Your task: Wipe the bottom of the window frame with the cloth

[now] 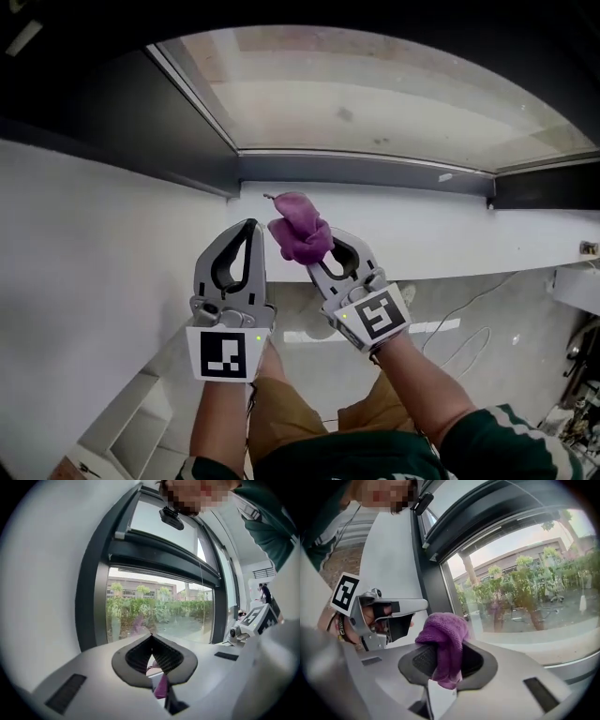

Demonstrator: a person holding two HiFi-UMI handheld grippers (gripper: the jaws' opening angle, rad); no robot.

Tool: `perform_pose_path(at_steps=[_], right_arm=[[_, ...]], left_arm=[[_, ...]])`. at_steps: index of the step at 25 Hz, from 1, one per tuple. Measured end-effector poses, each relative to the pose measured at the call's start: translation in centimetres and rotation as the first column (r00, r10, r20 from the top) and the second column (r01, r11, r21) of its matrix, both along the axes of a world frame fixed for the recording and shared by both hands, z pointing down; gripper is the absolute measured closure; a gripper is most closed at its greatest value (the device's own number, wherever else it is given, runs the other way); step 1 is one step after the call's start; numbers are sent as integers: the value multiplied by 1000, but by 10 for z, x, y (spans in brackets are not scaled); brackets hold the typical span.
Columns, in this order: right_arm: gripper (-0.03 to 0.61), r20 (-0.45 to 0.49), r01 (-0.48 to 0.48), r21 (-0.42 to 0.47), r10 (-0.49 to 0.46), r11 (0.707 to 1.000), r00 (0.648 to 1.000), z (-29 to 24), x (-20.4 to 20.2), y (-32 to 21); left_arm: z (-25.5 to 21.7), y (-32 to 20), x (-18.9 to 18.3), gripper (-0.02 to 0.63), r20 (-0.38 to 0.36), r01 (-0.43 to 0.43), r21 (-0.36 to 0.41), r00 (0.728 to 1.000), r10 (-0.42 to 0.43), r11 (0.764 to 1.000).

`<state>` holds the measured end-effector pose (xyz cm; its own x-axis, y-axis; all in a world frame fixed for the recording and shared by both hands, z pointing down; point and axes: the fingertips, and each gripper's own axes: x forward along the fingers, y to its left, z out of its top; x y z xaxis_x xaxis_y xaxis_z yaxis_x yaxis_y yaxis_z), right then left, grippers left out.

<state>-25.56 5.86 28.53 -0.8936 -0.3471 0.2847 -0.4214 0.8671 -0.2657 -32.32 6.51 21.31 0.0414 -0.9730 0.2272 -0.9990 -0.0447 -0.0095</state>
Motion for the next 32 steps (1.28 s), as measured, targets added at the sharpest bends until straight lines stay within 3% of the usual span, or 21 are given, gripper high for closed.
perform_pose_path(at_steps=[4, 8, 11, 18, 23, 28, 32], right_arm=[[476, 1, 3, -18, -3, 1000, 1000, 39, -17, -1], [476, -14, -13, -36, 13, 999, 1000, 81, -29, -8], [476, -3, -3, -78, 3, 997, 1000, 111, -55, -13], [476, -36, -7, -87, 4, 996, 999, 179, -90, -22], [476, -39, 6, -122, -11, 992, 999, 221, -106, -23], [476, -56, 9, -145, -17, 989, 998, 239, -116, -28], [476, -90, 34, -164, -49, 986, 995, 254, -120, -25]], left_arm=[[43, -1, -6, 604, -34, 21, -23, 999, -21, 1000], [91, 1, -18, 604, -35, 45, -63, 998, -47, 997], [115, -1, -37, 604, -9, 70, -52, 997, -71, 996], [184, -8, -49, 604, -29, 56, -125, 998, -60, 991], [215, -10, -48, 604, -15, 6, -134, 1000, -8, 991], [225, -16, -65, 604, -18, 49, -150, 998, -52, 987], [239, -15, -62, 604, -2, 26, -196, 1000, -27, 980]])
